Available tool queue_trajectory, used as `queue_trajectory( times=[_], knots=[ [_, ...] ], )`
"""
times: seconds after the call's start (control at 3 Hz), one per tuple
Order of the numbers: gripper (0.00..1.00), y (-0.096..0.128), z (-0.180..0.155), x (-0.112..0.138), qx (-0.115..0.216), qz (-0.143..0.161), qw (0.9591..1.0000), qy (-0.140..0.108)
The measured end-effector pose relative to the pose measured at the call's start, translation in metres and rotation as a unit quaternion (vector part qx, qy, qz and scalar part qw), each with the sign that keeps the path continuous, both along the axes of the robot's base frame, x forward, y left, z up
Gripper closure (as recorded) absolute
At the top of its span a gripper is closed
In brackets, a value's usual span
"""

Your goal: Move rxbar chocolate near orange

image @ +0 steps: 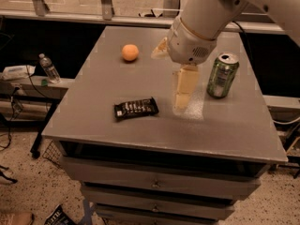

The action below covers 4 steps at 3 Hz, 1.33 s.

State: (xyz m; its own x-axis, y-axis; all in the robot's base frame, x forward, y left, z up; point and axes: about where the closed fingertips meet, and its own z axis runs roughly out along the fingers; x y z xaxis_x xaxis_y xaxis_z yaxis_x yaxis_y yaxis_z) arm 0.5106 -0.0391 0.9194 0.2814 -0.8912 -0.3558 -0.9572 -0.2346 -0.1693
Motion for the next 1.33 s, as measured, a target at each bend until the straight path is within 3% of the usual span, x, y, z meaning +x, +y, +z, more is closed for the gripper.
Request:
queue_trajectory(
  times=[0.67,1.33],
  knots=[
    [0.00,0.014,-0.061,0.003,-0.025,-0.009,0.9979,0.058],
    [0.00,0.019,-0.089,0.005,-0.041,-0.023,0.9963,0.072]
  ],
)
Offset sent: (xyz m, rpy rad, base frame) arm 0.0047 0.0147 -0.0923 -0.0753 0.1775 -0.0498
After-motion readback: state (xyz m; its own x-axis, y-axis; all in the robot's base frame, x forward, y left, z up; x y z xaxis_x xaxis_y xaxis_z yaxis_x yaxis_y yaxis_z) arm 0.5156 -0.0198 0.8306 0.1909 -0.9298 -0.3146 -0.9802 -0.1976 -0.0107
